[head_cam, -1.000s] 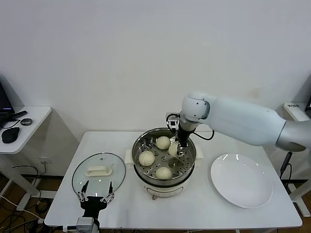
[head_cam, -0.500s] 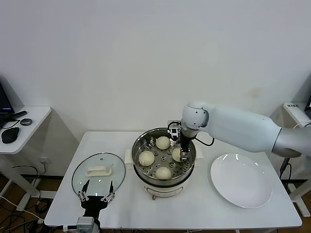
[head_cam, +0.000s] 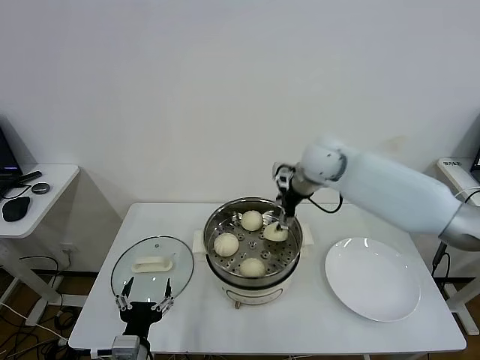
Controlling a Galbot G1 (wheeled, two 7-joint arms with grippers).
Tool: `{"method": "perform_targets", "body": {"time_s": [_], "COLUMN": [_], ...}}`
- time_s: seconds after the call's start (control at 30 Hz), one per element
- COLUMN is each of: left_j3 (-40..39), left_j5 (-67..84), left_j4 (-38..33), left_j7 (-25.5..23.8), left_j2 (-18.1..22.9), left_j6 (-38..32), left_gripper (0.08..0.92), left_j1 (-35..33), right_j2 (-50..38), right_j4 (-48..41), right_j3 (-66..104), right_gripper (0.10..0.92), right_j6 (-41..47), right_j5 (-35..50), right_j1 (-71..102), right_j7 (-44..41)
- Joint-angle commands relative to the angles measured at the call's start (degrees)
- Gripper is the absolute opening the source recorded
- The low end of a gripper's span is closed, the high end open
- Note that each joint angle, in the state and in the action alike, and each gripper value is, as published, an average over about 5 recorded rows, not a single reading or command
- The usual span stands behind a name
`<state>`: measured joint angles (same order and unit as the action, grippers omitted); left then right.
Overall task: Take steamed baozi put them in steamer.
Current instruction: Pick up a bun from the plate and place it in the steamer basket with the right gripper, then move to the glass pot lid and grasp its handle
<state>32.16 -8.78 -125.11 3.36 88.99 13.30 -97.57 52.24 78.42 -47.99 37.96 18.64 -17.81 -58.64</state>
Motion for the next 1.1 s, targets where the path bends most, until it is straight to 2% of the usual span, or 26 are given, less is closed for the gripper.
{"method": "perform_targets", "body": {"time_s": [0.03, 0.17, 0.37, 0.53, 0.73, 0.93, 1.1], "left_j3": [0.7, 0.1, -0.9, -0.5, 0.5, 1.7, 4.2], "left_j5": [1.7, 0.7, -0.5, -0.2, -0.2, -6.3, -22.3], "left_j4": [0.4, 0.0, 0.2, 1.5, 3.2, 6.1, 9.5], "left_j7": [0.6, 0.9, 2.6, 4.2, 3.9, 3.6, 0.9], "left_j2": [0.3, 0.8, 1.3, 1.2, 0.5, -0.8, -1.8], "left_j6": [-1.1, -1.8, -5.4, -8.1, -9.7, -10.8, -14.0], "left_gripper": [0.823, 0.823, 0.823, 0.823, 0.823, 0.823, 0.823], "left_j1": [-1.9, -3.7, -4.3, -3.9, -2.0, 1.0, 5.4], "right_j2": [-10.5, -15.5, -15.8, -5.6, 11.6, 22.2, 25.2], "right_j4": [3.9, 6.6, 13.2, 18.3, 22.3, 24.5, 26.6], "right_j3": [32.5, 43.3, 70.3, 87.9, 97.9, 99.0, 99.9], "right_gripper": [0.823, 0.823, 0.823, 0.823, 0.823, 0.823, 0.823], "right_j6": [-6.7, -9.0, -16.3, -21.7, -29.4, -35.8, -35.9], "right_j5": [8.1, 9.6, 15.0, 16.3, 18.3, 17.3, 15.9], "right_j1": [14.1, 24.4, 52.0, 71.2, 85.9, 96.7, 101.3], "right_j7": [3.2, 6.3, 22.2, 34.0, 46.7, 51.3, 51.5]}}
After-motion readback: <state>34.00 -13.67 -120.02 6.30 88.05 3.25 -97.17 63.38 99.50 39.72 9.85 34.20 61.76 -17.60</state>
